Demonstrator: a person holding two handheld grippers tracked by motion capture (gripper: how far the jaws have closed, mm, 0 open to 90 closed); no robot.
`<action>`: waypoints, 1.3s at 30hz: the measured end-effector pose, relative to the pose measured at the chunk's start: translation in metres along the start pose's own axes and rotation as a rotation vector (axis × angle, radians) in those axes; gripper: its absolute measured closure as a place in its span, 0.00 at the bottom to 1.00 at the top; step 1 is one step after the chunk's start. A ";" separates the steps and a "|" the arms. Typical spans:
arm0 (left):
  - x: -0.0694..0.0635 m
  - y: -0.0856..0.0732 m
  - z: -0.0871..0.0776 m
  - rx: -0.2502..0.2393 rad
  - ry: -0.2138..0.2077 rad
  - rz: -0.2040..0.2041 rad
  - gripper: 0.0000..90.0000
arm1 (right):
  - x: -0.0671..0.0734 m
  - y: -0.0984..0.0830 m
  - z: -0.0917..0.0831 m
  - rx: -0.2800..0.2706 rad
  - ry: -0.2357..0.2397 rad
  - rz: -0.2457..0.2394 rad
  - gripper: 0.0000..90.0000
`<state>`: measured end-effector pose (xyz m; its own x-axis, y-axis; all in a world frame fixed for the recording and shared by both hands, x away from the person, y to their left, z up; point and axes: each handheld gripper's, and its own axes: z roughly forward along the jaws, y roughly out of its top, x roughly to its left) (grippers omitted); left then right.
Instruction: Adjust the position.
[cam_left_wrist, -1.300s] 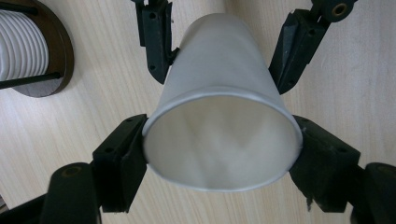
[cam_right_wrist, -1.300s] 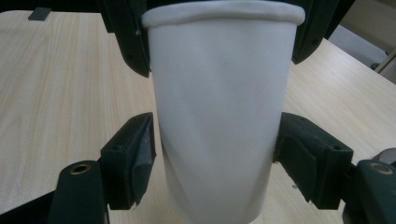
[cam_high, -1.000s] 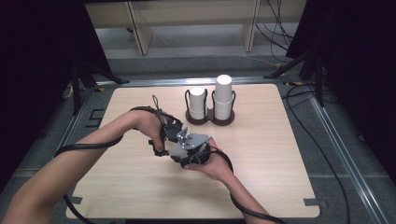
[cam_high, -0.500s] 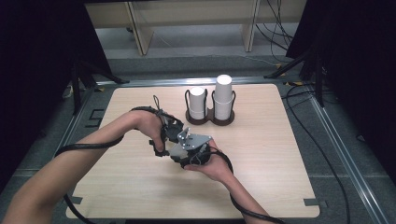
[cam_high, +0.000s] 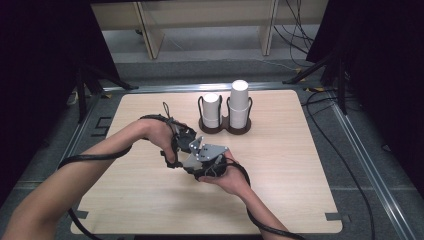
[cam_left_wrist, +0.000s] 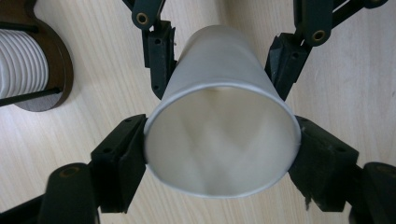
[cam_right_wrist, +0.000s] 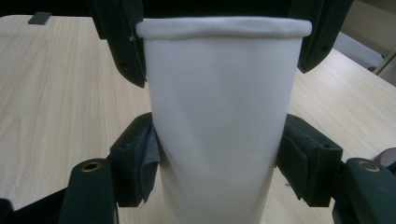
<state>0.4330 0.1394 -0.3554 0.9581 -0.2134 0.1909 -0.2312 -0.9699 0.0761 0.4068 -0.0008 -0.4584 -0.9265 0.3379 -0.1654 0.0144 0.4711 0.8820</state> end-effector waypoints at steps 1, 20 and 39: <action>0.001 -0.001 -0.001 -0.016 0.006 -0.009 0.26 | 0.001 -0.001 0.000 0.003 0.010 0.016 0.38; -0.017 -0.051 0.003 -0.500 0.287 -0.274 0.15 | -0.008 -0.023 -0.032 -0.132 -0.153 0.156 0.38; -0.112 -0.099 0.092 -0.940 0.602 -0.798 0.14 | -0.023 -0.045 -0.074 -0.257 -0.219 0.319 0.37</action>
<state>0.3642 0.2483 -0.4739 0.7191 0.6772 0.1558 0.0854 -0.3086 0.9473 0.3991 -0.0901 -0.4617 -0.7892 0.6104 0.0675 0.1671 0.1078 0.9800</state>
